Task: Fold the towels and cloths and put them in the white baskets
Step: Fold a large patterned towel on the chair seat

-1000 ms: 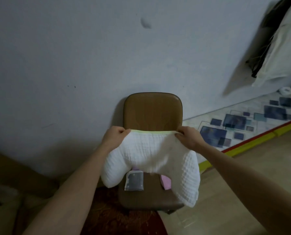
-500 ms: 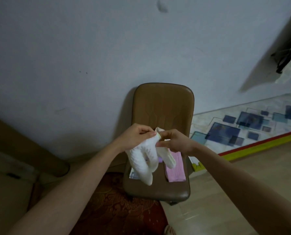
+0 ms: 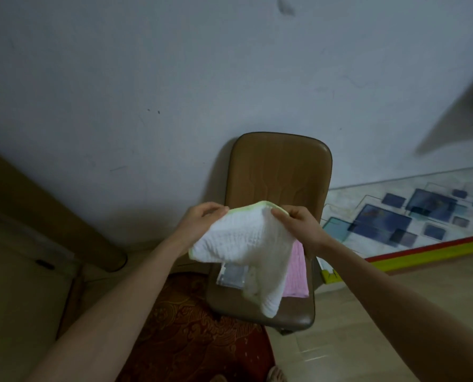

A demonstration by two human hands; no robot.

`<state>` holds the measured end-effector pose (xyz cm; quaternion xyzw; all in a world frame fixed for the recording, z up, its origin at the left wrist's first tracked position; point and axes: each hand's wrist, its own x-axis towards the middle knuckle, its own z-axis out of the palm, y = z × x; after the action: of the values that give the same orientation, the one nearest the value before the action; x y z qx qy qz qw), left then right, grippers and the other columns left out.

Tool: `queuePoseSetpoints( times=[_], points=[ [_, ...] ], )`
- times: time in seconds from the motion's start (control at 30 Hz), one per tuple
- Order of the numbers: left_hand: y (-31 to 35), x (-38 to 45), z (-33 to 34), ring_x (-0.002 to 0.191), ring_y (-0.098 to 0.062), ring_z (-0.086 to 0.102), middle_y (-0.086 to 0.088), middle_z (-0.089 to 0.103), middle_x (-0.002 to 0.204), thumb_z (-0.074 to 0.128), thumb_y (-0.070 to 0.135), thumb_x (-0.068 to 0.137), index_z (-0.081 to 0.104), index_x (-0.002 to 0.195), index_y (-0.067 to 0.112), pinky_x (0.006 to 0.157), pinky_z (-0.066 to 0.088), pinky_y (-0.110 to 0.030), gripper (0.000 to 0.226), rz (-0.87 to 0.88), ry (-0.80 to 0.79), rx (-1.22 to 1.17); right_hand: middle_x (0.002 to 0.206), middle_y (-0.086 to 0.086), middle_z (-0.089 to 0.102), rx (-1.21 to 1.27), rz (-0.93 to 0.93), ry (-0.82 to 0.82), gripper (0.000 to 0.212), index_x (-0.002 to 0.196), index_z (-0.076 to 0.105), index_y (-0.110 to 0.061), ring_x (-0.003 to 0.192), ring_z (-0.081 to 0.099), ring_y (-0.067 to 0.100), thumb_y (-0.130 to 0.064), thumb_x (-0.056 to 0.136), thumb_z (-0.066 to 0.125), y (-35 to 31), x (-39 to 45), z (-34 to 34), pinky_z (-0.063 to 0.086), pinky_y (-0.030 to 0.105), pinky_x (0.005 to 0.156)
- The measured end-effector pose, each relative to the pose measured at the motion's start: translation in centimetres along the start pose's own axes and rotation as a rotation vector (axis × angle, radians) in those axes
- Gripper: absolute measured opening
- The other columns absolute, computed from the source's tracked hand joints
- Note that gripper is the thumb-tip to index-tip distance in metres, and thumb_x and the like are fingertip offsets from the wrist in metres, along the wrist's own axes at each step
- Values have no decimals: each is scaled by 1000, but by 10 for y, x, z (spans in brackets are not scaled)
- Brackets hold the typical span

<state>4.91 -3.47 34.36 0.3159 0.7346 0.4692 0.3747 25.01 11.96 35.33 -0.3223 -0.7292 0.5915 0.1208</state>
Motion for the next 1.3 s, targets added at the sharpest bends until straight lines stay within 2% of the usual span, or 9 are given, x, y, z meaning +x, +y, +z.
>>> queuePoseSetpoints(
  times=[0.1,0.27,0.4,0.47,0.63,0.87,1.03,1.17,1.3],
  points=[
    [20,-7,25,105,-9,64,8,69,114,57,50,90,66,116,32,89,51,-28,33,-37,-156,-131,92,24,63,54,-65,-154,66,98,65,5,81,61,34,-59,87,56,-19,-4,13,52,43,76],
    [22,-12,49,95,-22,69,-8,73,97,55,50,92,68,107,10,84,53,-34,45,-185,-255,-258,84,10,70,179,-96,-285,35,96,68,3,74,64,14,-25,101,49,-40,-7,16,49,22,71],
    [26,-6,46,78,-18,67,-8,72,86,60,43,91,70,92,11,70,52,-25,33,-175,57,-222,73,13,53,69,-54,-198,35,73,59,-4,67,50,23,-31,94,61,-27,-1,-6,42,28,63],
    [24,6,37,82,-22,65,-11,71,91,57,47,92,71,94,13,76,50,-31,37,-206,267,-185,71,10,55,-64,17,-200,32,67,58,-13,65,52,22,-32,92,65,-15,-3,-21,42,25,61],
    [5,28,13,85,-27,62,-11,66,92,55,48,92,65,100,9,77,48,-32,41,-387,512,-270,83,6,70,-232,186,-173,28,84,71,-11,75,66,15,-38,90,66,15,-16,-46,49,22,68],
    [-19,35,31,99,-28,64,-21,65,117,72,35,82,59,123,-3,97,49,-45,57,-506,268,-406,71,3,68,273,263,12,17,75,61,-17,61,65,13,-18,90,68,15,-20,-38,51,24,55],
    [24,7,72,74,-23,67,-17,69,94,71,14,86,65,105,1,68,57,-31,24,-363,139,-546,78,12,63,605,345,39,19,81,53,-8,67,64,19,7,86,64,-5,-10,-8,56,26,61],
    [39,-5,87,68,-15,70,-11,72,84,67,5,87,68,91,4,64,58,-26,4,-323,88,-672,87,18,56,589,234,125,19,93,54,-9,80,57,26,4,86,65,-7,-8,7,51,31,70],
    [49,-15,85,67,-13,70,-8,73,77,62,-2,88,67,89,4,62,58,-23,7,-291,71,-789,92,16,63,658,101,-14,8,98,63,3,87,61,23,1,93,56,-17,-20,1,53,30,83]
  ],
)
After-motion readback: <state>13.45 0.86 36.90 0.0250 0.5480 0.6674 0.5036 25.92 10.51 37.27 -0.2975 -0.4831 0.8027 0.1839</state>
